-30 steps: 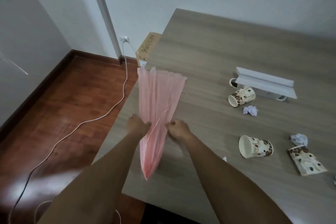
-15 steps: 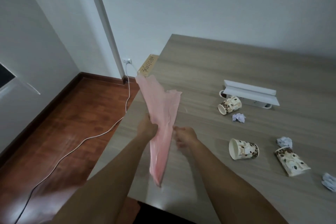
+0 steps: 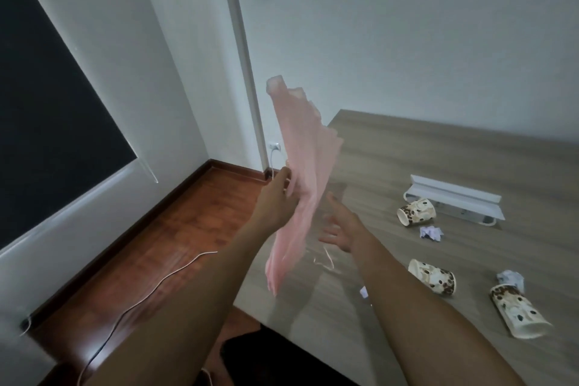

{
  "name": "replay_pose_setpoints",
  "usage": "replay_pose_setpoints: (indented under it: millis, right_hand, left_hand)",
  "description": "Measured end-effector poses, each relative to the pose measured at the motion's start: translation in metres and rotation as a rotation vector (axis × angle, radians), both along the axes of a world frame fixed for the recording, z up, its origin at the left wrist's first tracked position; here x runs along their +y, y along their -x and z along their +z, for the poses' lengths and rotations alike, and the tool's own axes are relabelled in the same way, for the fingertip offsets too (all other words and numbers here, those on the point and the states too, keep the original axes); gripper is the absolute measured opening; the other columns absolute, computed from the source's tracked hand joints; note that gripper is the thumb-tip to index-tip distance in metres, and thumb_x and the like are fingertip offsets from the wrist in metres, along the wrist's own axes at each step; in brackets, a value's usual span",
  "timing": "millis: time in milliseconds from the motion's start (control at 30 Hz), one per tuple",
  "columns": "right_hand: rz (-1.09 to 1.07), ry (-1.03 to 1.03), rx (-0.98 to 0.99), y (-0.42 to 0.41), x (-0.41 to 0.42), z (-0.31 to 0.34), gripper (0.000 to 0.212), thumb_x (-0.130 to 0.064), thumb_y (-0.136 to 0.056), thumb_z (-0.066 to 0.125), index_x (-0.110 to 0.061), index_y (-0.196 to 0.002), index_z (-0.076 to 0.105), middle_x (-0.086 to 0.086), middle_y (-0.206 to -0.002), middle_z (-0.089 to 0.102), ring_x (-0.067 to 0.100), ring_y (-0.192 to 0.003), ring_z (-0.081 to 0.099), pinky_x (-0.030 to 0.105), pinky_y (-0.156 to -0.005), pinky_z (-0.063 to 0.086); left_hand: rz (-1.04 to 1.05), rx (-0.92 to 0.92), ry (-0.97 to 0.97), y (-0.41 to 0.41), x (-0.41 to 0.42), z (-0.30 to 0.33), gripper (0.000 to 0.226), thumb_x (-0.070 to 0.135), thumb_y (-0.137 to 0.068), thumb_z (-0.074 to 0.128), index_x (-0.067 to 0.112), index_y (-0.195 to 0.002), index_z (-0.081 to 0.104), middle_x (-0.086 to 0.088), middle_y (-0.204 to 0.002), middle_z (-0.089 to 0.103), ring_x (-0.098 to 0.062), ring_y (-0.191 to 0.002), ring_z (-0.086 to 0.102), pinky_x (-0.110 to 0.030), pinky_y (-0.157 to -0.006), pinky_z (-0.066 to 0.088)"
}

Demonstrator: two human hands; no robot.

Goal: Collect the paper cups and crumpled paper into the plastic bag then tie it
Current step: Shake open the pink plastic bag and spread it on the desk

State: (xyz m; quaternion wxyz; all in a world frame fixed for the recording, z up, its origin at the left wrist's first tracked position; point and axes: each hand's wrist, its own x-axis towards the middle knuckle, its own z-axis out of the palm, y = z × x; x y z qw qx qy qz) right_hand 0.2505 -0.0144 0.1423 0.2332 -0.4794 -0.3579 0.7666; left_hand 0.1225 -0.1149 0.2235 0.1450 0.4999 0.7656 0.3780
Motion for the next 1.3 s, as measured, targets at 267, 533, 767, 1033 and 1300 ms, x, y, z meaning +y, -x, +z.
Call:
replay_pose_setpoints:
  millis: [267,533,767,1033,1300]
  right_hand:
    - [-0.067,-0.169,0.046,0.013,0.011,0.048,0.017,-0.016,-0.089,0.069,-0.018,-0.105,0.064,0.003,-0.093,0.064,0.016,-0.081,0.061,0.049,-0.088,0.052]
    - [-0.093,-0.04,0.025,0.046,0.024,0.042,0.055,-0.057,-0.083,0.065,-0.014,-0.117,0.057,0.008,-0.119,0.062,0.032,-0.106,0.062,0.055,-0.09,0.052]
    - [-0.344,0.259,0.282,0.085,0.068,0.051,0.099,-0.081,-0.064,0.06,-0.002,-0.122,0.048,0.013,-0.122,0.059,0.04,-0.114,0.053,0.071,-0.091,0.041]
    - [-0.304,-0.165,-0.026,0.12,0.081,0.087,0.024,-0.024,-0.103,0.039,-0.012,-0.088,0.054,0.008,-0.088,0.055,0.025,-0.079,0.057,0.039,-0.085,0.044]
    - [-0.329,-0.377,0.016,0.131,0.06,0.095,0.007,-0.002,-0.089,0.064,-0.005,-0.082,0.066,0.01,-0.077,0.068,0.024,-0.072,0.061,0.036,-0.072,0.049]
  left_hand:
    - [-0.011,-0.011,-0.032,0.031,-0.033,-0.018,0.047,0.03,-0.073,0.083,0.016,-0.112,0.061,0.005,-0.103,0.063,-0.013,-0.092,0.059,-0.021,-0.076,0.044]
    - [-0.034,-0.106,0.079,0.092,0.001,-0.079,0.025,0.004,-0.07,0.074,0.02,-0.087,0.064,0.004,-0.085,0.065,-0.017,-0.08,0.06,-0.02,-0.065,0.043]
    - [-0.216,0.093,0.021,0.153,0.058,-0.127,0.014,0.004,-0.062,0.048,0.009,-0.064,0.061,-0.004,-0.059,0.057,-0.02,-0.057,0.045,-0.029,-0.054,0.039]
    - [-0.47,0.234,0.196,0.204,0.08,-0.168,0.014,0.016,-0.064,0.071,0.019,-0.076,0.065,0.003,-0.091,0.067,-0.021,-0.083,0.065,-0.029,-0.07,0.048]
    - [-0.847,0.103,0.628,0.203,0.085,-0.087,0.074,0.057,-0.064,0.079,0.031,-0.126,0.049,0.009,-0.135,0.046,-0.014,-0.116,0.043,-0.032,-0.101,0.038]
